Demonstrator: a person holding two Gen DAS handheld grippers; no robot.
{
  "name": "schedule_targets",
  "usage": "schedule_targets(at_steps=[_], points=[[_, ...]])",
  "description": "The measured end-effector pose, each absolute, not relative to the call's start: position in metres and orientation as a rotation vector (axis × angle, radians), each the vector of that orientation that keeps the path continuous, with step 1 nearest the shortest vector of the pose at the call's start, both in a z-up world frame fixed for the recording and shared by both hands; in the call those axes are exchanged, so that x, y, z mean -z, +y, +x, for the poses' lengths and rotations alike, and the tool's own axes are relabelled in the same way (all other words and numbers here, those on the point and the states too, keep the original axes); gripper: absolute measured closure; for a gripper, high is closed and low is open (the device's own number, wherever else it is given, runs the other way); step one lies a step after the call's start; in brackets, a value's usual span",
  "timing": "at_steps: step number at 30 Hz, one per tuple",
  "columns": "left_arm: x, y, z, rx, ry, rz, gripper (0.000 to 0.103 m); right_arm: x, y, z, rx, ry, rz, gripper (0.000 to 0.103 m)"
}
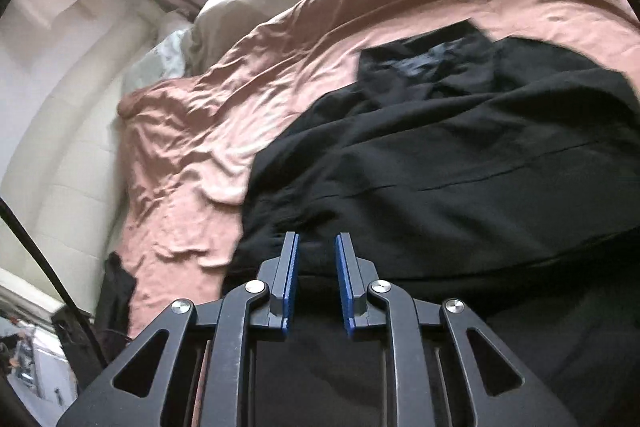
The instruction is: Fold large clothes
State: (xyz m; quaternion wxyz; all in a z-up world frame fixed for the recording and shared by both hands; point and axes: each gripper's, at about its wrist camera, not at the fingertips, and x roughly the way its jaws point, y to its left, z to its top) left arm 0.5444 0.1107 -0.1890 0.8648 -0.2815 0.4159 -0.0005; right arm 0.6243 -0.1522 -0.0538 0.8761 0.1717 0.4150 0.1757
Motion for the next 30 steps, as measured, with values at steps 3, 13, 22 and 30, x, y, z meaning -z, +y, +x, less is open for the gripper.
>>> schedule_targets(at_steps=[3, 13, 22, 30], points=[[0.181, 0.102, 0.553, 0.037, 0.879, -0.564, 0.047, 0.043, -0.182, 0.605, -0.327, 0.846, 0.35, 0.047], [0.159, 0.05, 0.616, 0.15, 0.951, -0.344, 0.038, 0.035, -0.254, 0.562, -0.154, 0.813, 0.248, 0.039], [0.181, 0.026, 0.671, 0.184, 1.051, -0.304, 0.038, 0.044, -0.306, 0.543, -0.015, 0.827, 0.198, 0.039], [0.22, 0.008, 0.704, 0.156, 1.149, -0.262, 0.038, 0.065, -0.342, 0.547, 0.073, 0.878, 0.184, 0.039]])
